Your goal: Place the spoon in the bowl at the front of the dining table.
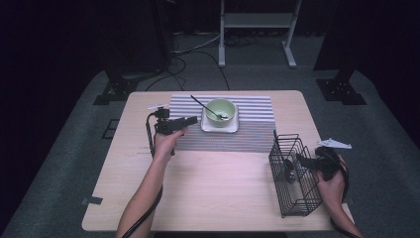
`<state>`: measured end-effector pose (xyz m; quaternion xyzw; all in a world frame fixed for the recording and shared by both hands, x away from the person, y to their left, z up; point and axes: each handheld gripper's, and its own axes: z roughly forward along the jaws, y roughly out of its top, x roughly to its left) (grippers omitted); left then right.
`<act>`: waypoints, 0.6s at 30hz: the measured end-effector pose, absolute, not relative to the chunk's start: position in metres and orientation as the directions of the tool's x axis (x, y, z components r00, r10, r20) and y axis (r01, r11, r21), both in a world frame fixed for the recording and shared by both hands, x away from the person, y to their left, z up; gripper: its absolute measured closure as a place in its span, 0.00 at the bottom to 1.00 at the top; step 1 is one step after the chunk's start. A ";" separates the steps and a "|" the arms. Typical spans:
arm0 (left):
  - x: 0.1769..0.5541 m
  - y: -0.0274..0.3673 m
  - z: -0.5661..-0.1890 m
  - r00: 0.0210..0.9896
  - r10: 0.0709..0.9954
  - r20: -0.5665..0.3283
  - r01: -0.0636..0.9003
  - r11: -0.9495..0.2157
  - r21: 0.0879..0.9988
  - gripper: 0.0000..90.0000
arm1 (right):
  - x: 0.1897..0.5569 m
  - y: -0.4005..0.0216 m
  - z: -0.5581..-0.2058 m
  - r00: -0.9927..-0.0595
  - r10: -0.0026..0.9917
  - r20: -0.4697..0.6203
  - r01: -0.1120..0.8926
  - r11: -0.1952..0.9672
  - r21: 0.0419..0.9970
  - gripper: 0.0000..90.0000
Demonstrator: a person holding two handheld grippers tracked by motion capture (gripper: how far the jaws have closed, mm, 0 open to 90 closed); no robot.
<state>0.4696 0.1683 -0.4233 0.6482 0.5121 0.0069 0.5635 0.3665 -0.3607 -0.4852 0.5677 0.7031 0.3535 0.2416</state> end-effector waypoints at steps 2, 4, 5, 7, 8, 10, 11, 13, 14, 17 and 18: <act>0.467 0.168 -0.423 0.480 0.670 -0.566 0.655 0.155 0.739 0.20 | 0.367 -0.361 -0.485 -0.238 0.969 0.064 0.628 0.103 0.771 0.18; 0.465 0.168 -0.423 0.481 0.669 -0.567 0.656 0.155 0.739 0.19 | 0.367 -0.361 -0.485 -0.238 0.969 0.064 0.628 0.104 0.772 0.18; 0.464 0.168 -0.423 0.487 0.668 -0.563 0.653 0.150 0.743 0.19 | 0.367 -0.361 -0.485 -0.238 0.969 0.063 0.628 0.104 0.771 0.18; 0.461 0.167 -0.423 0.489 0.665 -0.564 0.655 0.148 0.741 0.19 | 0.367 -0.361 -0.485 -0.238 0.969 0.062 0.629 0.105 0.770 0.18; 0.460 0.167 -0.423 0.494 0.664 -0.562 0.654 0.143 0.743 0.19 | 0.367 -0.361 -0.485 -0.238 0.969 0.063 0.629 0.105 0.770 0.18; 0.458 0.167 -0.422 0.497 0.663 -0.560 0.655 0.137 0.743 0.19 | 0.367 -0.361 -0.485 -0.238 0.969 0.063 0.629 0.105 0.770 0.18; 0.457 0.167 -0.423 0.496 0.664 -0.560 0.655 0.138 0.743 0.19 | 0.367 -0.361 -0.485 -0.239 0.969 0.063 0.629 0.105 0.771 0.18; 0.454 0.167 -0.424 0.498 0.662 -0.560 0.658 0.131 0.741 0.17 | 0.367 -0.361 -0.485 -0.238 0.969 0.063 0.628 0.104 0.771 0.18; 0.453 0.168 -0.425 0.498 0.663 -0.559 0.659 0.130 0.741 0.17 | 0.367 -0.361 -0.485 -0.239 0.969 0.063 0.628 0.104 0.771 0.18; 0.449 0.169 -0.429 0.492 0.664 -0.563 0.667 0.128 0.734 0.16 | 0.367 -0.361 -0.485 -0.238 0.969 0.064 0.628 0.104 0.771 0.18; 0.448 0.169 -0.429 0.489 0.667 -0.563 0.669 0.128 0.733 0.14 | 0.367 -0.361 -0.485 -0.238 0.969 0.063 0.628 0.104 0.771 0.18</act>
